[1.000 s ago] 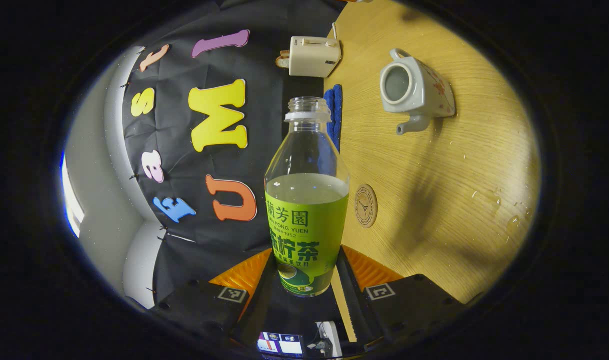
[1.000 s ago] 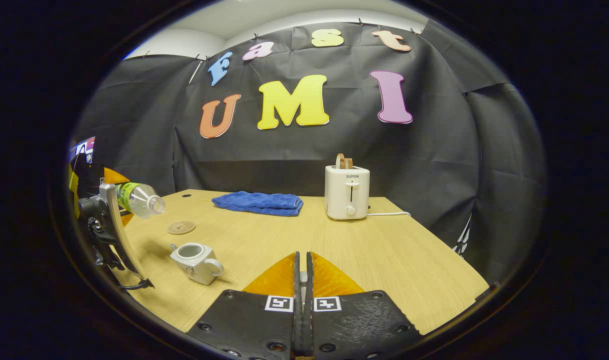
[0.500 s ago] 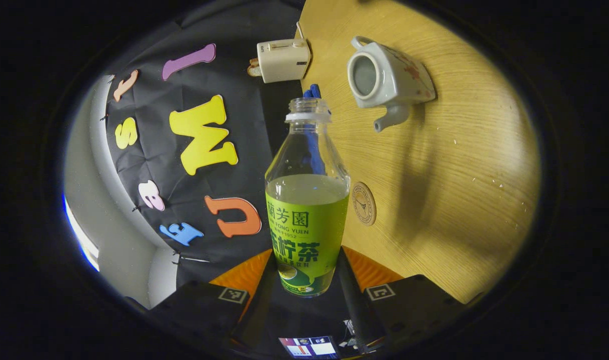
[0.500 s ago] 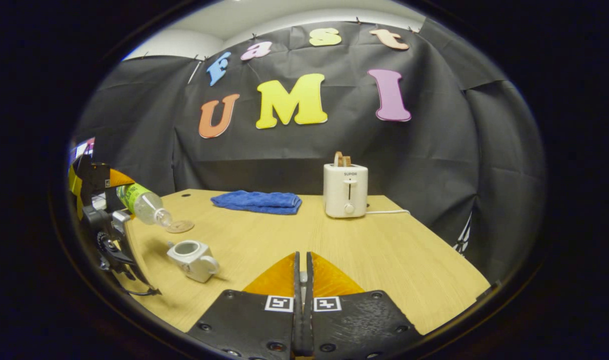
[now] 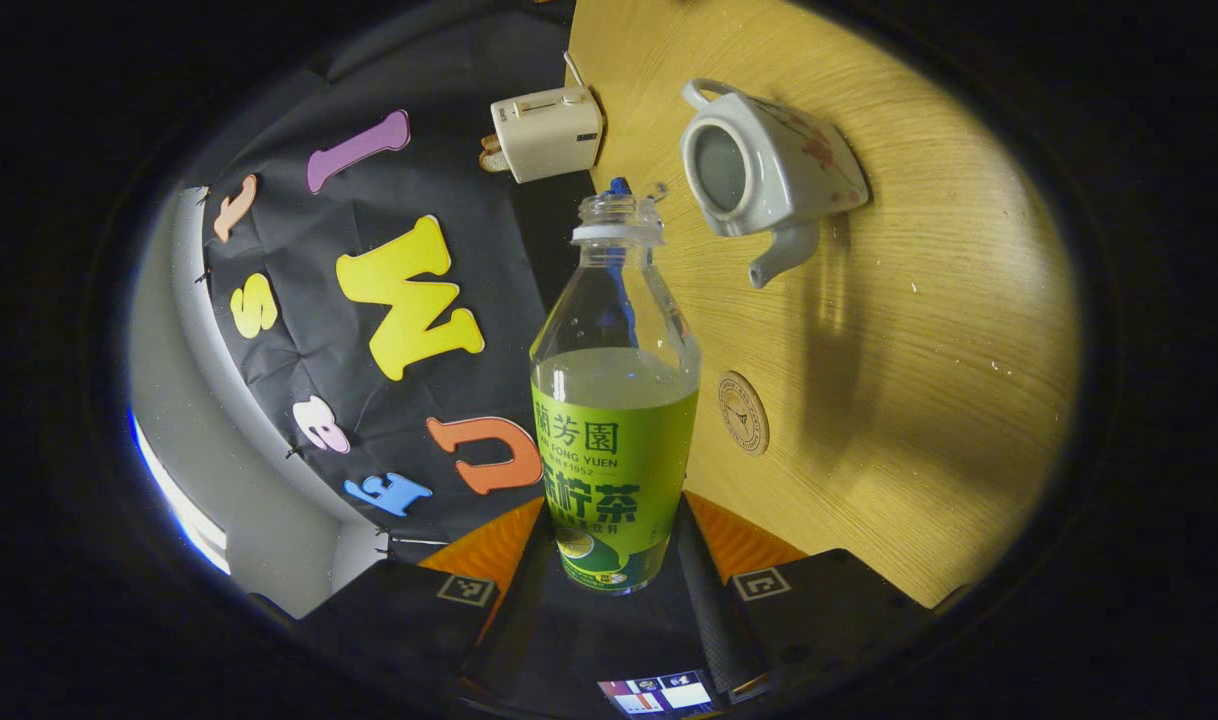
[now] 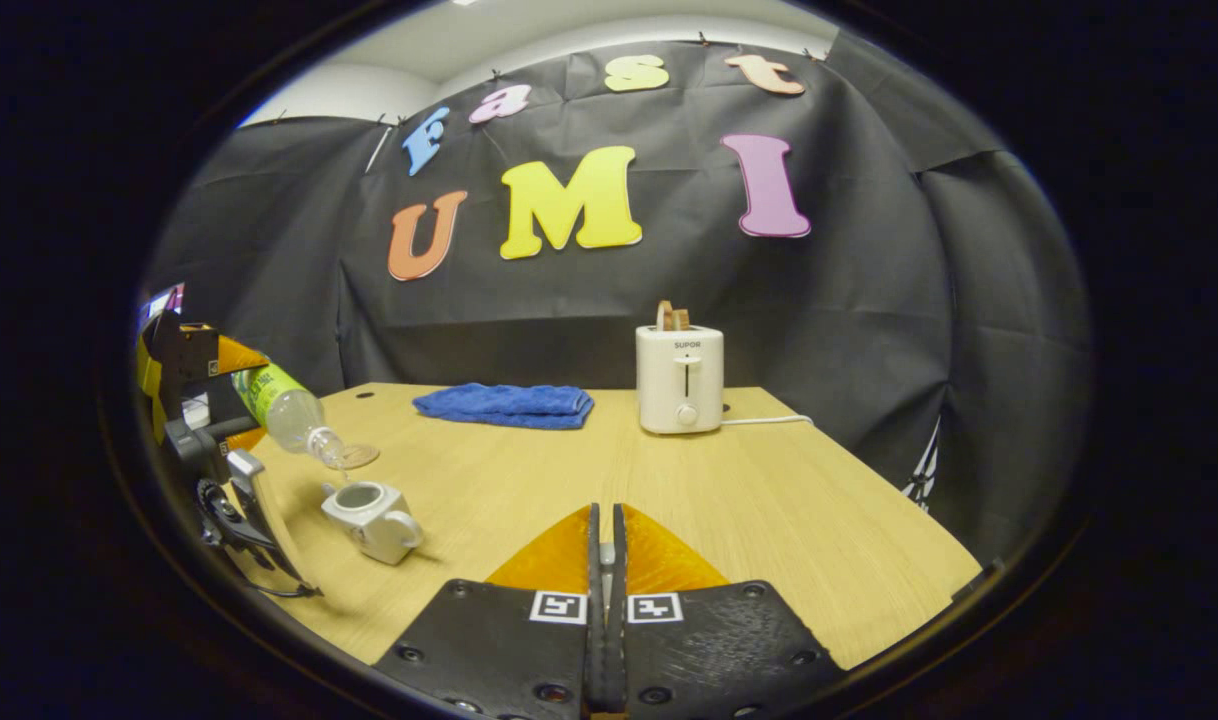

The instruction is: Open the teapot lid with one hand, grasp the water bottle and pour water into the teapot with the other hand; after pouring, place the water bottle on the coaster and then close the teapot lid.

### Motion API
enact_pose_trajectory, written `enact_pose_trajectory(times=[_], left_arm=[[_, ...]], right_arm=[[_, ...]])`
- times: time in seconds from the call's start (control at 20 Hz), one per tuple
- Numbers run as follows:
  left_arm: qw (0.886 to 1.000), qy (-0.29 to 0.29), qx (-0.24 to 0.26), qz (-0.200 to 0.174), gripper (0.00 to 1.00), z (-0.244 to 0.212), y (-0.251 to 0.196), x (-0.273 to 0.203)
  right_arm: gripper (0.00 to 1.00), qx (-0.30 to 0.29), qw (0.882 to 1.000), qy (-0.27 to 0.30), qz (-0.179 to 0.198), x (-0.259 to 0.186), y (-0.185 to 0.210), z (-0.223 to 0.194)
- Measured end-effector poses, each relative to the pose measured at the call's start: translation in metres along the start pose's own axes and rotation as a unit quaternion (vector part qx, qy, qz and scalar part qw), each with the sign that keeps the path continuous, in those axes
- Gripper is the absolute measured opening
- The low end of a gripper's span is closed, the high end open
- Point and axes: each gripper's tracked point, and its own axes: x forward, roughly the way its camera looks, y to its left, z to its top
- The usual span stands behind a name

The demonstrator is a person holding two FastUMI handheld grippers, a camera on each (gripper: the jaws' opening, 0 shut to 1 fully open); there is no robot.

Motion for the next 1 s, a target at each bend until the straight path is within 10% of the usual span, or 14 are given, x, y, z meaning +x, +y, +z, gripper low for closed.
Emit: enact_pose_trajectory(times=[1.0], left_arm=[[0.997,0.003,0.062,0.035,0.71,0.001,0.023,0.005]], right_arm=[[0.00,0.001,1.000,-0.002,0.002,-0.002,0.000,0.001]])
